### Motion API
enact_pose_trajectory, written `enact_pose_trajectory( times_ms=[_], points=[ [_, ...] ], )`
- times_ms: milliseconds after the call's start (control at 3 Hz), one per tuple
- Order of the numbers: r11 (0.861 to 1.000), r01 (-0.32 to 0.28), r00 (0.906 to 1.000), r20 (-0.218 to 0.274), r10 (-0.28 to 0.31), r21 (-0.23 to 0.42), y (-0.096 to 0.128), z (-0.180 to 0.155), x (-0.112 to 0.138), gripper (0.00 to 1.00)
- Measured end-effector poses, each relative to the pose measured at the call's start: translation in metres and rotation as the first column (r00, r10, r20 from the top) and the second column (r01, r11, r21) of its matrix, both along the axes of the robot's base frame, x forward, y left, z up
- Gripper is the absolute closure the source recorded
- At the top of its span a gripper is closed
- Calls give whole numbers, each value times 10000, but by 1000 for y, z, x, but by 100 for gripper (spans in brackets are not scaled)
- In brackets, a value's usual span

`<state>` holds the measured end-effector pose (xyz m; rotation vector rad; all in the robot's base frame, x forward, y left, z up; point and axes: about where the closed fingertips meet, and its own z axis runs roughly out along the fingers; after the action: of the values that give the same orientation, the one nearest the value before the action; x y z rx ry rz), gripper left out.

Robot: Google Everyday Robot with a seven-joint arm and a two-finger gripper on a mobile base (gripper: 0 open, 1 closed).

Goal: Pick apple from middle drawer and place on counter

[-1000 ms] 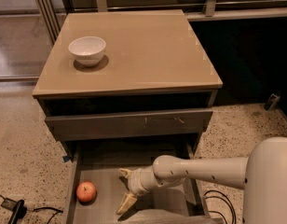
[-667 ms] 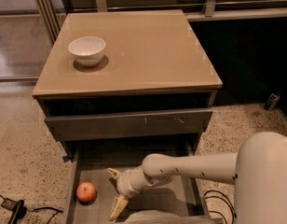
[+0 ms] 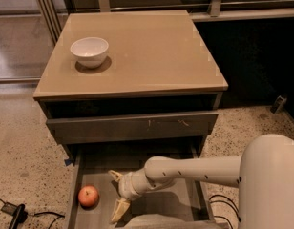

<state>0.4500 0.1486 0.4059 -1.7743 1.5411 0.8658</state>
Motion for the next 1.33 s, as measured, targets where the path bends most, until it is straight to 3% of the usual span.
enact_pose_trajectory(
  times_ms=[667, 1000, 1333],
  points=[
    [9988, -380, 9990, 237, 373, 304, 49, 5, 13, 0],
    [9940, -763, 9968, 297, 742, 788, 86, 1, -6, 0],
    [9949, -735, 9967, 403, 708, 692, 92, -6, 1, 0]
  ],
)
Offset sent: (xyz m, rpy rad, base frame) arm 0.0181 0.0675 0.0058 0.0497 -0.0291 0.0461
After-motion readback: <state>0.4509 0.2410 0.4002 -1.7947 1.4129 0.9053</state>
